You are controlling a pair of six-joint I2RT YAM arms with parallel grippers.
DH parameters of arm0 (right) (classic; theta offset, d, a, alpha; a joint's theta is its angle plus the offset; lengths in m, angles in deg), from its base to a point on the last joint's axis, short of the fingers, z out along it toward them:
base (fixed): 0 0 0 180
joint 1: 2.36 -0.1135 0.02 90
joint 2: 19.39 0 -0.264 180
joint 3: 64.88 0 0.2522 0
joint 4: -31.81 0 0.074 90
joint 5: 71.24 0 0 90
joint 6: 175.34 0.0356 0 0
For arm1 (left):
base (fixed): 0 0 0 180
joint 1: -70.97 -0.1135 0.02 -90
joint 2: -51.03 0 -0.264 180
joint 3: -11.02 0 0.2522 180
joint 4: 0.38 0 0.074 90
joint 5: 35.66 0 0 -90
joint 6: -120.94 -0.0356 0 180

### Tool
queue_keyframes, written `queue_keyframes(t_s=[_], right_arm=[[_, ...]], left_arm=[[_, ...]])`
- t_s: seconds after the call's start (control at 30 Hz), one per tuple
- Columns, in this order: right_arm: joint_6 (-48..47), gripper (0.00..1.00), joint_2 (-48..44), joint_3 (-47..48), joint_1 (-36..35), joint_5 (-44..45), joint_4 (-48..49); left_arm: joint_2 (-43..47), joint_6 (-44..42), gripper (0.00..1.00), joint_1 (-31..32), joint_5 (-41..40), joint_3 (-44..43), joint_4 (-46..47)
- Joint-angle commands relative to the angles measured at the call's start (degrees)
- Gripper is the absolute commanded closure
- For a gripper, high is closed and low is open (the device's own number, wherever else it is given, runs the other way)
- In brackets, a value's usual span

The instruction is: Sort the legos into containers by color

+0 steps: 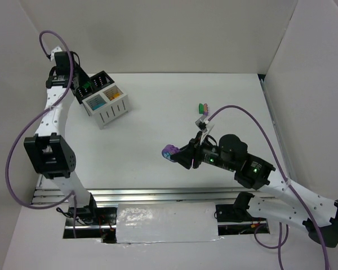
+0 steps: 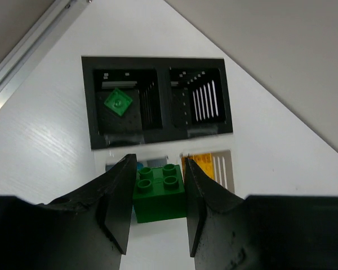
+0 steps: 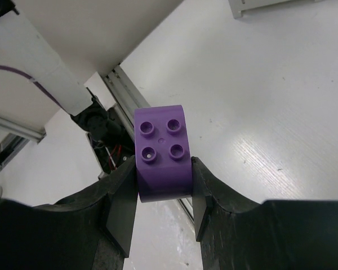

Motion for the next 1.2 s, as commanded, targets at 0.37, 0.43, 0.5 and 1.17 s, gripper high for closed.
queue_keyframes(t_s=[0.37,0.43,0.5,1.17], right_arm=[[-3.76,1.0,1.39,-0.73,1.08,0.3,1.22],[-4.03,1.0,1.48,-0.73,1.17,0.3,1.13],[-4.29,1.0,1.56,-0.9,1.35,0.13,1.21],[-4.12,1.0,2.97,-1.43,3.98,-1.8,2.36]], left_arm=[[-18.55,-0.92,1.0,-1.51,-8.33,-18.98,-0.38],[-19.34,-1.18,1.0,-1.6,-8.78,-18.54,0.41],[-20.22,-1.36,1.0,-1.69,-9.14,-18.63,0.5],[-19.19,1.98,0.0,-2.57,-8.09,-18.63,-3.45]])
